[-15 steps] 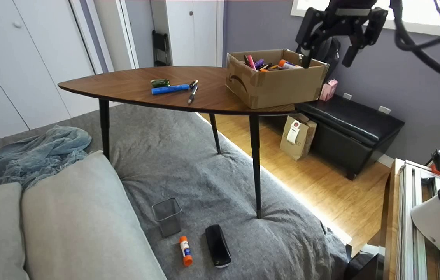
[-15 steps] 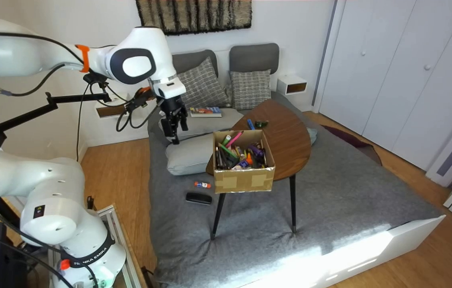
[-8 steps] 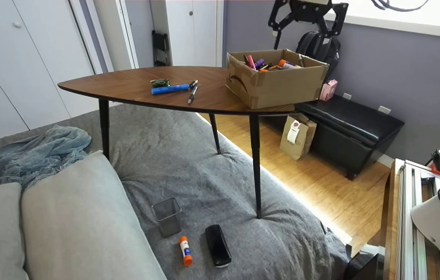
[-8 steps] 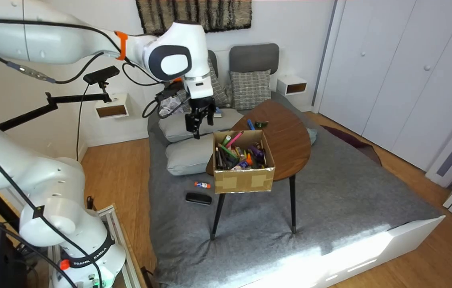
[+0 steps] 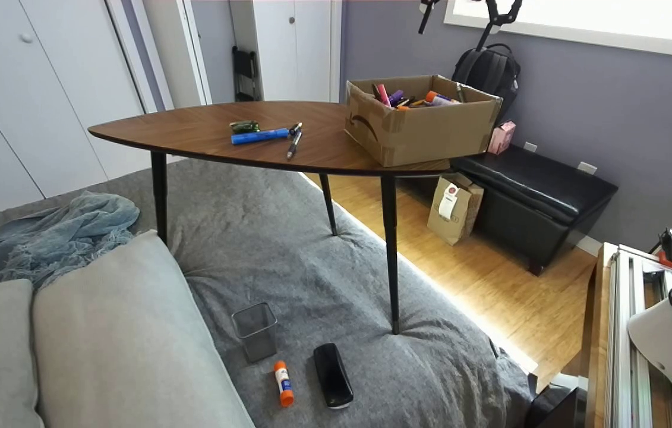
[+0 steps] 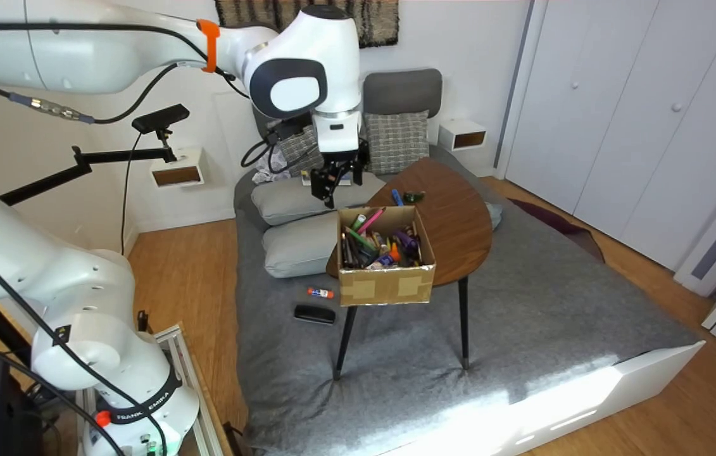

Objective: Remove a purple marker from the cardboard box and place it vertically on the table

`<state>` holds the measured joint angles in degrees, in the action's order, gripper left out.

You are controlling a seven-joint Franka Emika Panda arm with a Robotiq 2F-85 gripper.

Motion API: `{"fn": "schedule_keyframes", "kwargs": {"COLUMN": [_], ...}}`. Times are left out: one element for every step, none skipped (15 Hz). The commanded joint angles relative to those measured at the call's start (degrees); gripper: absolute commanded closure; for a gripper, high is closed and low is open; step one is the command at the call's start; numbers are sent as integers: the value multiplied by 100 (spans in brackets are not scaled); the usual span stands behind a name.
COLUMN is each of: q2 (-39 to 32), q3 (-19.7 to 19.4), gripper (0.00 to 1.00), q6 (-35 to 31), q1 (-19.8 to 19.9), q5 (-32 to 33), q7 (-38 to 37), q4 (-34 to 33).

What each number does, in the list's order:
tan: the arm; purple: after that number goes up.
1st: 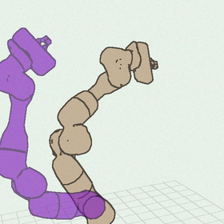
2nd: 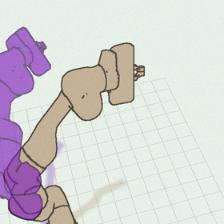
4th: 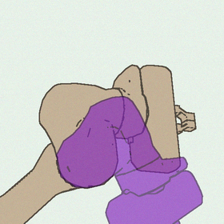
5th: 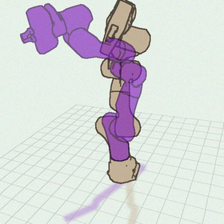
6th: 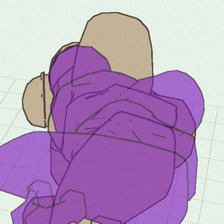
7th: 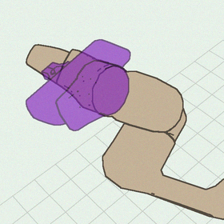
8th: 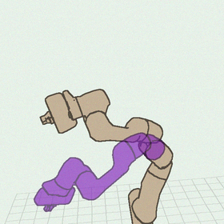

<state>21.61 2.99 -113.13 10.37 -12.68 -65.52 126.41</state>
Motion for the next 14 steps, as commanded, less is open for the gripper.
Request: {"fn": "schedule_keyframes", "kwargs": {"q2": [-5,-5,-5,-83,-121,-162,-207,-264,-324,-373,-426,-491,-557,-644], "q3": [-100,-98,-97,-107,-150,-214,-301,-383,-469,-546,-620,-678,-728,-773], "gripper": [0,0,0,0,0,0,0,0,0,0,0,0,0,0], "q6": [2,2,3,78,-5,-29,-165,-237,-348,-461,-587,-746,-882,-1039], "q1": [-132,-140,-144,-48,9,41,73,105,129,142,145,151,155,160], "q5": [41,39,37,95,128,102,87,62,25,1,-35,-68,-83,-104], "q7": [-52,-65,-72,-346,-441,-541,-537,-576,-574,-551,-525,-529,-545,-584], "q4": [-8,-8,-9,-63,-52,-51,-19,-13,-1,25,54,88,106,124]}}
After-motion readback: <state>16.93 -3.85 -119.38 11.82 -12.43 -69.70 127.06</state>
